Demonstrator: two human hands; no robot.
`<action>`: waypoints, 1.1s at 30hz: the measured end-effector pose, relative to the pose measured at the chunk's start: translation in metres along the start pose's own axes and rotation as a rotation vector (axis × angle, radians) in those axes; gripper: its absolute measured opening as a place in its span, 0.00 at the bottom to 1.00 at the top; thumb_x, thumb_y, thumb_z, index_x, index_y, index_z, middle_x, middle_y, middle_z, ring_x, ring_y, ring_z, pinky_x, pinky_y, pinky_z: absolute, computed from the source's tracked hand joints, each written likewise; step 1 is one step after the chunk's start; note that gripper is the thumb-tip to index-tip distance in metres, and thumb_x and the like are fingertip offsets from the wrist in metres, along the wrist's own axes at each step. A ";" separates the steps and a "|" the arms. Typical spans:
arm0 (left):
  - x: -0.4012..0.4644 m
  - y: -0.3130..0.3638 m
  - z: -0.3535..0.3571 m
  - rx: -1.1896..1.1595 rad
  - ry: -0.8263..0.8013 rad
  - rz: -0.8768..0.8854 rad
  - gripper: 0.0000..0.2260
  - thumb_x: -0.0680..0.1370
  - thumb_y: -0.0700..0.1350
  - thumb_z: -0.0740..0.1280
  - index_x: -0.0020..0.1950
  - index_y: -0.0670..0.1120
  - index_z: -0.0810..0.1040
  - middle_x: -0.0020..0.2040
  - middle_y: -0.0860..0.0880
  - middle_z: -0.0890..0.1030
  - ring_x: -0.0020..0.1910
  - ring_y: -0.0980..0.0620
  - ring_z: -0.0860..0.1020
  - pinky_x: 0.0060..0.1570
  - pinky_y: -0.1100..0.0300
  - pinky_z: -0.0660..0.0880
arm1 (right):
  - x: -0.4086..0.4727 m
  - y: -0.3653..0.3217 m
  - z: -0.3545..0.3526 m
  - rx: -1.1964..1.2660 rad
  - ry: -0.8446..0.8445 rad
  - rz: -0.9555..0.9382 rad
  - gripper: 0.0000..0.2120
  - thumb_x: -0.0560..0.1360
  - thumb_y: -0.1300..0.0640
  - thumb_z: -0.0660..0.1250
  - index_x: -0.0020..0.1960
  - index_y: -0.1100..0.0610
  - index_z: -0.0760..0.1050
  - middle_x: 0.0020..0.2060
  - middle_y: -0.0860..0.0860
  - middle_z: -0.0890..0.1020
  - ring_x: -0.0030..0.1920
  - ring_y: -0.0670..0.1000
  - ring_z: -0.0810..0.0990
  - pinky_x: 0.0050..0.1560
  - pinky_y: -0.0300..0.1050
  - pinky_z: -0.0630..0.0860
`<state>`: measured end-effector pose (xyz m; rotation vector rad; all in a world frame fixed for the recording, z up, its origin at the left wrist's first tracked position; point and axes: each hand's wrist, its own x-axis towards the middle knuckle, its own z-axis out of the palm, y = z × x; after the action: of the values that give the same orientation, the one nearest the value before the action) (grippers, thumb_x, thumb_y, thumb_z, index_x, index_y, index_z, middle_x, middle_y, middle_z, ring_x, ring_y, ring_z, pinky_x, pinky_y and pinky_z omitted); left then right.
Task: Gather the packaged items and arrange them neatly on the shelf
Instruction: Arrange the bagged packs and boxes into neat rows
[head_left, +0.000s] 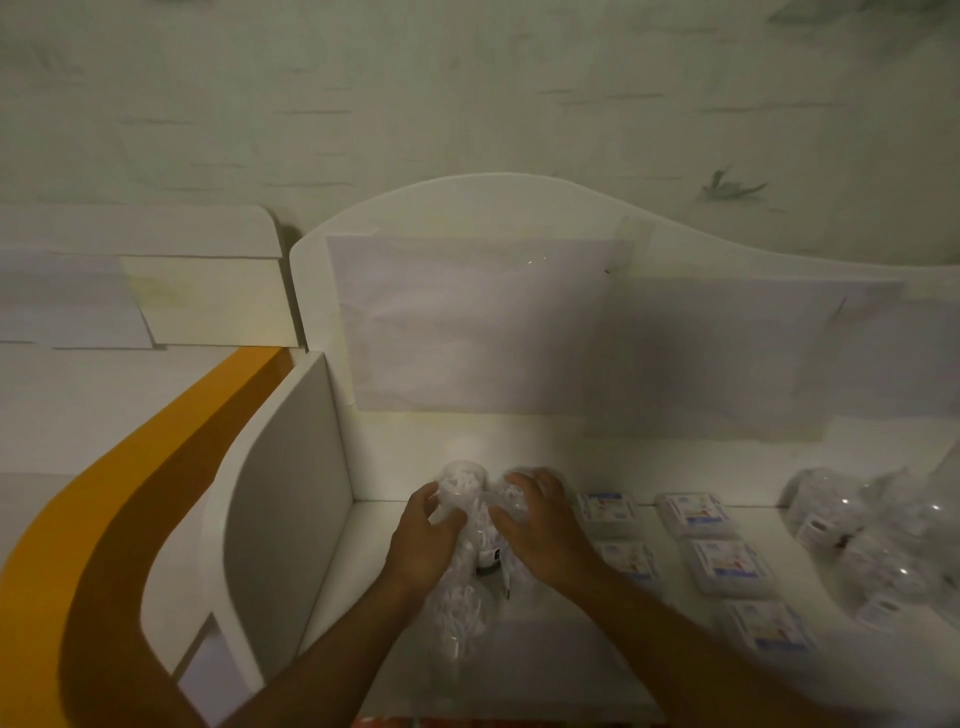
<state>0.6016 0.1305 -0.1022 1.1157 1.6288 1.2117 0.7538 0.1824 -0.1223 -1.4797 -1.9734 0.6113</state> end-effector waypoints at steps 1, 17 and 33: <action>-0.002 -0.001 0.004 -0.008 -0.001 0.002 0.19 0.80 0.47 0.64 0.71 0.53 0.66 0.68 0.50 0.73 0.61 0.49 0.75 0.62 0.48 0.75 | -0.001 0.001 -0.002 -0.004 -0.001 -0.002 0.24 0.77 0.43 0.64 0.70 0.50 0.68 0.72 0.50 0.64 0.70 0.51 0.65 0.71 0.44 0.63; -0.007 0.001 0.048 -0.071 0.050 0.016 0.22 0.81 0.44 0.61 0.74 0.48 0.60 0.70 0.47 0.68 0.59 0.51 0.70 0.62 0.52 0.71 | -0.006 0.022 -0.026 -0.071 -0.011 0.037 0.25 0.79 0.40 0.59 0.72 0.48 0.65 0.74 0.49 0.62 0.71 0.54 0.66 0.70 0.50 0.66; 0.025 0.029 -0.005 1.190 -0.308 0.560 0.32 0.77 0.44 0.61 0.78 0.57 0.51 0.79 0.48 0.51 0.70 0.42 0.68 0.66 0.49 0.69 | -0.012 -0.011 -0.066 -0.457 -0.134 -0.311 0.32 0.70 0.36 0.55 0.72 0.47 0.67 0.74 0.47 0.65 0.74 0.54 0.59 0.72 0.55 0.57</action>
<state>0.5952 0.1578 -0.0749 2.4562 1.8268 0.1846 0.7946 0.1685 -0.0698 -1.3588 -2.5033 0.1282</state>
